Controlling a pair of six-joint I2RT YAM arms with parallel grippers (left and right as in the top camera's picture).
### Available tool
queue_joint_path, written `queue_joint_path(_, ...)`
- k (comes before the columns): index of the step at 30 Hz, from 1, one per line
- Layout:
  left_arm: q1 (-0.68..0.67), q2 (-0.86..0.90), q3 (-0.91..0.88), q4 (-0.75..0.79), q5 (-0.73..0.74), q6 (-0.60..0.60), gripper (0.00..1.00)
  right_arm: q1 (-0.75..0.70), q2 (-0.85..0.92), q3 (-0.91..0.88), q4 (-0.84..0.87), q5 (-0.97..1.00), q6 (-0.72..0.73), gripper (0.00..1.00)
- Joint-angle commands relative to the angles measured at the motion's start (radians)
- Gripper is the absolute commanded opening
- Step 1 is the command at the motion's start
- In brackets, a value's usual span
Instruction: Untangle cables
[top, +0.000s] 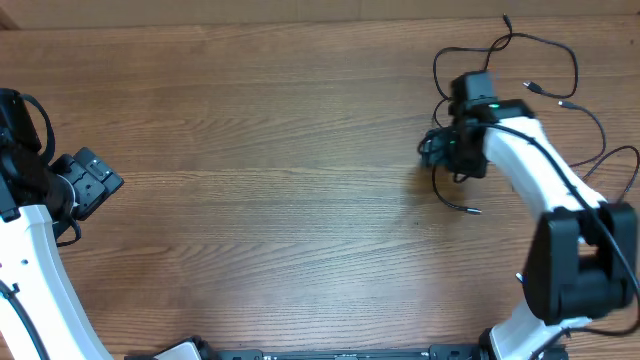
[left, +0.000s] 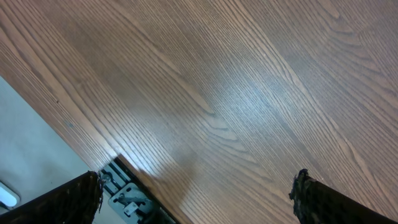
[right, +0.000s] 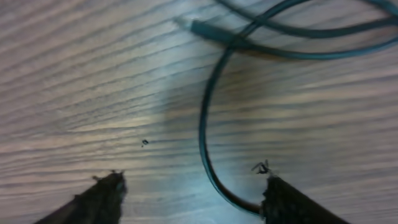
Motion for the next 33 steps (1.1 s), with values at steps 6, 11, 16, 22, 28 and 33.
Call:
queue_joint_path(6,0.004,0.002,-0.004,-0.002,0.001,-0.015,1.0,0.006,0.042,0.008,0.034,0.045,0.015,0.52)
queue_joint_path(11,0.004,0.002,-0.004,-0.002,0.001,-0.015,0.99,0.006,0.063,0.003,0.048,0.037,0.008,0.47)
queue_joint_path(16,0.004,0.002,-0.004,-0.002,0.001,-0.015,0.99,0.008,0.104,-0.033,0.069,0.045,0.008,0.46)
queue_joint_path(22,0.004,0.002,-0.004,-0.002,0.001,-0.015,1.0,-0.002,0.111,-0.056,0.097,0.044,0.008,0.4)
queue_joint_path(28,0.004,0.002,-0.004,-0.002,0.001,-0.015,1.0,-0.002,0.121,-0.057,0.099,0.044,0.0,0.2)
queue_joint_path(33,0.004,0.002,-0.004,-0.002,0.001,-0.015,1.0,-0.002,0.133,-0.057,0.072,0.044,0.0,0.04)
